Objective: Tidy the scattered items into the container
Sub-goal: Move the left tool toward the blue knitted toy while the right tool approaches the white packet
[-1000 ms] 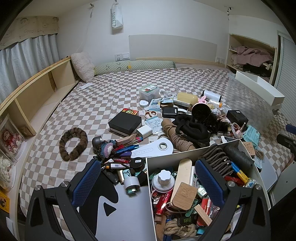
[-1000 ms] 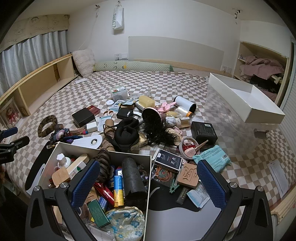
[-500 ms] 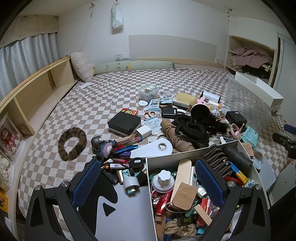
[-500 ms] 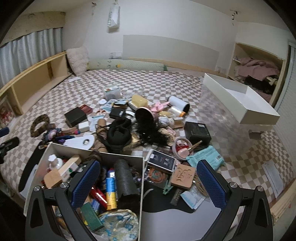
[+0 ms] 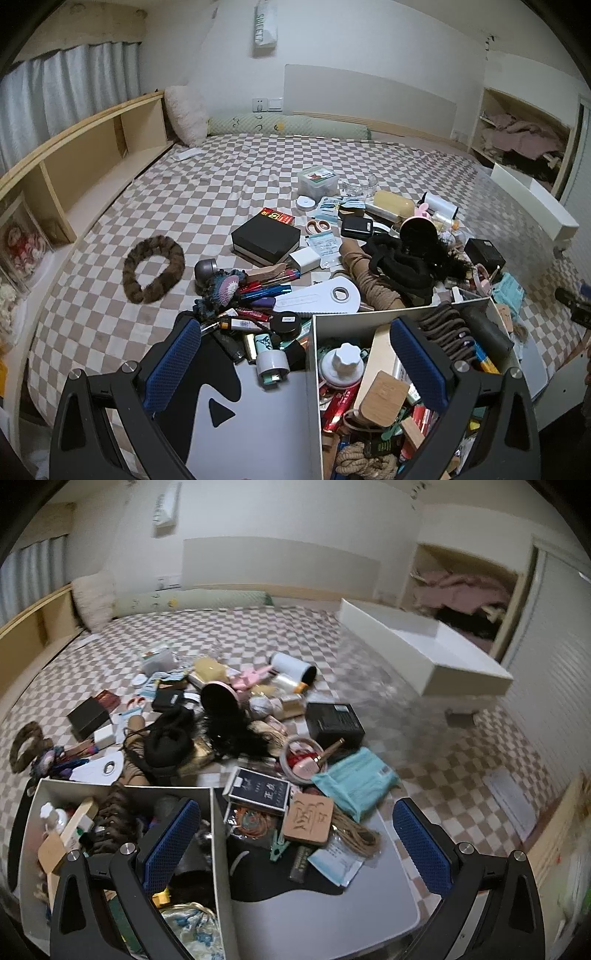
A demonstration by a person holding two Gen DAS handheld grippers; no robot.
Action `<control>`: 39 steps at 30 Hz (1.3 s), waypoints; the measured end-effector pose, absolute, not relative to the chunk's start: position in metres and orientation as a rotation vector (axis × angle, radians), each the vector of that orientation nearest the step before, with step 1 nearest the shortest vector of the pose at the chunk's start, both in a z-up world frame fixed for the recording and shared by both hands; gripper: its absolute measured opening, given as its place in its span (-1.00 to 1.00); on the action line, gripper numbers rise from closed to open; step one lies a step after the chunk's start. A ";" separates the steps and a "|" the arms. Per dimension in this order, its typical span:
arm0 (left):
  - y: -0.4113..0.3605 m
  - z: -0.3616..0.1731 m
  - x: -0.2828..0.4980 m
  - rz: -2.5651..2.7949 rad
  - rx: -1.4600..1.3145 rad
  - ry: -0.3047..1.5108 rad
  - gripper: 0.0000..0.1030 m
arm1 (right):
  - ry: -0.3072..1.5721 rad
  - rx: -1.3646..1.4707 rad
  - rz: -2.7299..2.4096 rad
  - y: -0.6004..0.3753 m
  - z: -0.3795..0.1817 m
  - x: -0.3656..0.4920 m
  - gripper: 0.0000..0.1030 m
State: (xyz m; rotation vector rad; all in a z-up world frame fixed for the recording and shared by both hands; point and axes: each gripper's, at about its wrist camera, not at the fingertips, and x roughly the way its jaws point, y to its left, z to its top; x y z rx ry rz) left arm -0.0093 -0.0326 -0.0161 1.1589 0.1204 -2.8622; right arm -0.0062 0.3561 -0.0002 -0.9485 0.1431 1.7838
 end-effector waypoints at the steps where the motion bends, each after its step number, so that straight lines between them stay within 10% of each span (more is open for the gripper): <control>1: -0.034 -0.017 -0.011 -2.864 1.162 0.139 1.00 | 0.151 -0.951 1.767 0.358 -0.002 -0.004 1.00; 39: -0.083 -0.076 -0.028 -2.604 1.319 0.276 1.00 | 0.512 -0.802 1.478 0.401 -0.043 0.073 1.00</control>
